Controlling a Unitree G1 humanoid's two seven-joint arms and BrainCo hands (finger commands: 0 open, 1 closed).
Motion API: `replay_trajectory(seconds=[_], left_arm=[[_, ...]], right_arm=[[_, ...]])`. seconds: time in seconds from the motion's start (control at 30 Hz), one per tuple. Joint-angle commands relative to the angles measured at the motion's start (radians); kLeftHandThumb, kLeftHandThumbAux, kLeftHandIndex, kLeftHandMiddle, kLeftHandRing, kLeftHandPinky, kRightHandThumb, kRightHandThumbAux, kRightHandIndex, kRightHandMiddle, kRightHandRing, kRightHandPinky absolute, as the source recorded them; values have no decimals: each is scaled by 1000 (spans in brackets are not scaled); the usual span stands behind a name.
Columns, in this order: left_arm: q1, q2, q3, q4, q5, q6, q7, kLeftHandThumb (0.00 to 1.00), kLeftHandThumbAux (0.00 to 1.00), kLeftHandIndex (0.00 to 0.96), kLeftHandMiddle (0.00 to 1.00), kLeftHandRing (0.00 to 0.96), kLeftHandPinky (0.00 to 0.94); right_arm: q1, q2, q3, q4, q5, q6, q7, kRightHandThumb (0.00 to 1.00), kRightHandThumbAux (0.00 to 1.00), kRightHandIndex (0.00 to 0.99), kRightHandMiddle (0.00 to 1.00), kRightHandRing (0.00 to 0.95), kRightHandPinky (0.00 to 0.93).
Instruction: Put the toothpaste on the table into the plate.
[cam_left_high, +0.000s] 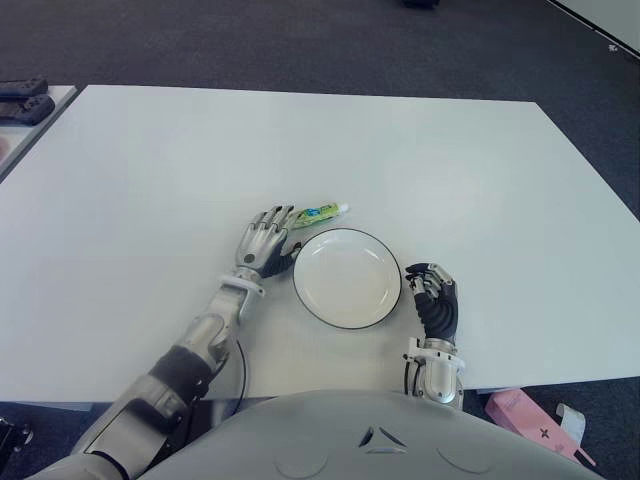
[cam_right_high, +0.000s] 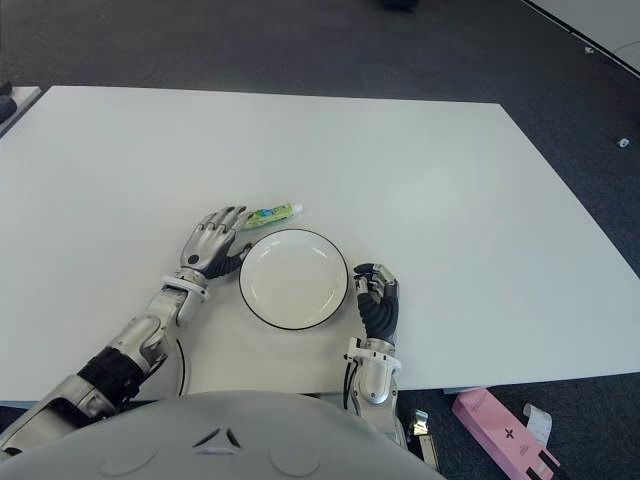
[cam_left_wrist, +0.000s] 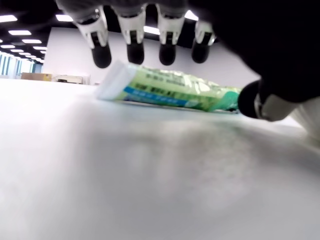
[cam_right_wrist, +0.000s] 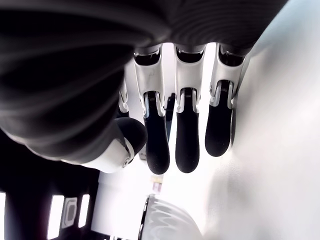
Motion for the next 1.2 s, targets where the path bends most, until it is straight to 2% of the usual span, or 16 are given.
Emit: replay_trajectory(seconds=[0.03, 0.4, 0.53, 0.73, 0.97, 1.2], left_arm=[[-60, 19, -24, 59, 9, -21, -47, 481, 331, 0, 47, 38, 95], [-146, 45, -80, 139, 20, -60, -118, 516, 304, 0, 76, 53, 105], [-173, 60, -93, 147, 17, -77, -170, 523, 302, 0, 79, 53, 99], [-252, 74, -132, 208, 31, -108, -254, 495, 278, 0, 82, 55, 86], [-330, 67, -168, 305, 42, -134, -288, 440, 245, 0, 53, 24, 62], [-385, 52, -168, 383, 12, -164, -303, 454, 258, 0, 47, 17, 74]], right_arm=[[-4, 11, 0, 18, 4, 25, -2, 704, 729, 425, 466, 453, 442], [4, 13, 2, 11, 2, 24, -6, 704, 729, 424, 467, 461, 448], [4, 13, 3, 11, 2, 24, -7, 703, 729, 425, 468, 462, 448], [7, 13, 5, 10, 3, 21, -8, 702, 730, 424, 468, 460, 435], [6, 11, 3, 12, 3, 20, -9, 701, 730, 425, 469, 460, 439], [10, 9, 5, 5, 0, 25, -7, 701, 730, 425, 467, 456, 431]])
